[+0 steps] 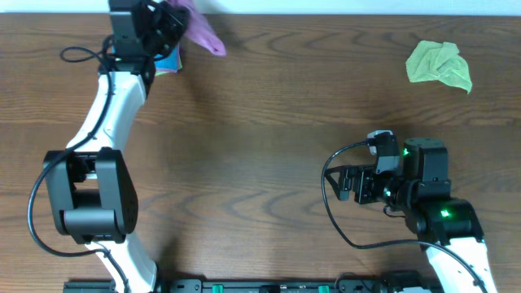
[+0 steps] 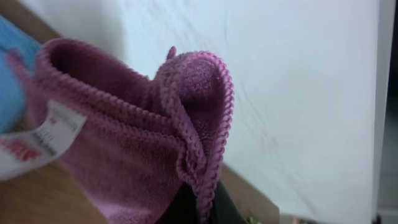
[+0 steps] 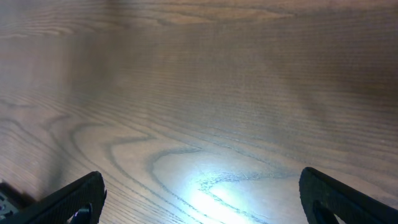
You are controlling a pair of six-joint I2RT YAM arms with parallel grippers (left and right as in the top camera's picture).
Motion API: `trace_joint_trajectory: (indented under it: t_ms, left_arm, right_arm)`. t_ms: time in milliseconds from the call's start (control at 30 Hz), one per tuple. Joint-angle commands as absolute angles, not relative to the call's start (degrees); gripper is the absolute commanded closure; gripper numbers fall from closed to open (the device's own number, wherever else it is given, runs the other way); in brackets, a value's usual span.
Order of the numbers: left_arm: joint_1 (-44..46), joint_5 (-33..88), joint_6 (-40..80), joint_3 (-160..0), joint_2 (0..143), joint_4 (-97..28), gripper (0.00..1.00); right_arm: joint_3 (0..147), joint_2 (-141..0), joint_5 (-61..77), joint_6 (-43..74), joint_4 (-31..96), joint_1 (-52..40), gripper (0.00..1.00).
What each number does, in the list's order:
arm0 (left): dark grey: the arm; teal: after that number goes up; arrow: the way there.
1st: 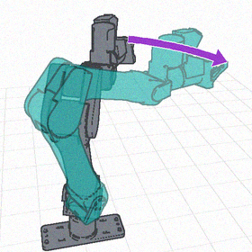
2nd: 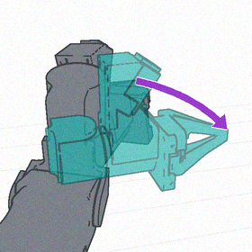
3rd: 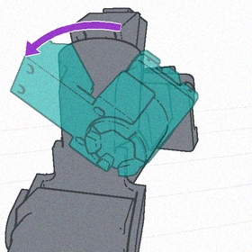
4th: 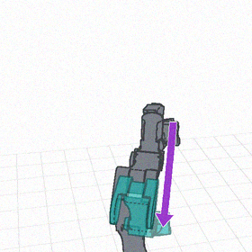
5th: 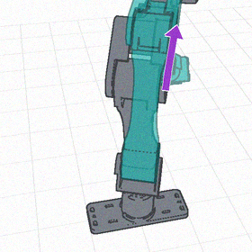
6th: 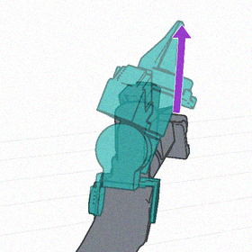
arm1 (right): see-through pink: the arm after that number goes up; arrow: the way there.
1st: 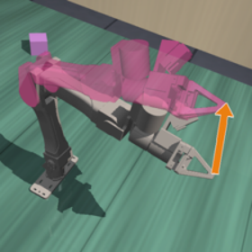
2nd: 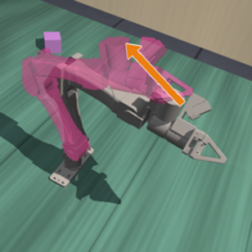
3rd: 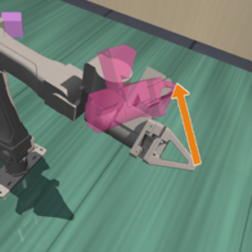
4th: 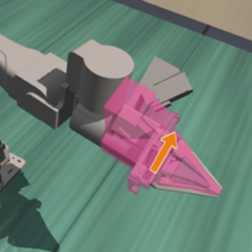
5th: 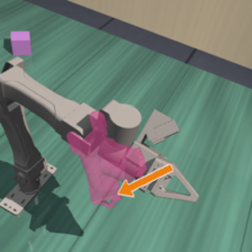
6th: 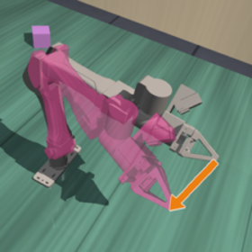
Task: Fold the cloth
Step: 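Carry the purple cloth with the left gripper onto the blue cloth stack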
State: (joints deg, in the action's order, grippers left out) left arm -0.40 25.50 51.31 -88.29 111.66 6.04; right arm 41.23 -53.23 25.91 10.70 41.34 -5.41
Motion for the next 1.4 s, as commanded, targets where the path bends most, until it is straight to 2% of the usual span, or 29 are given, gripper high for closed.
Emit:
trace_joint_trajectory:
  t_ms: [0, 433, 1367]
  left_arm:
    - [-1.74, 23.14, 48.93, -90.78, 113.58, 6.61, 0.94]
    - [-3.07, 25.10, 48.36, -104.51, 124.84, 7.51, 0.94]
    - [-9.43, 23.35, 37.19, -104.75, 124.84, -9.52, 0.94]
  right_arm:
    - [40.93, -53.17, 26.35, 11.29, 41.45, -4.89, 0.01]
    - [40.93, -53.17, 26.35, 11.29, 41.45, -4.91, 0.01]
    - [40.93, -53.17, 26.35, 11.31, 41.45, -4.91, 0.01]
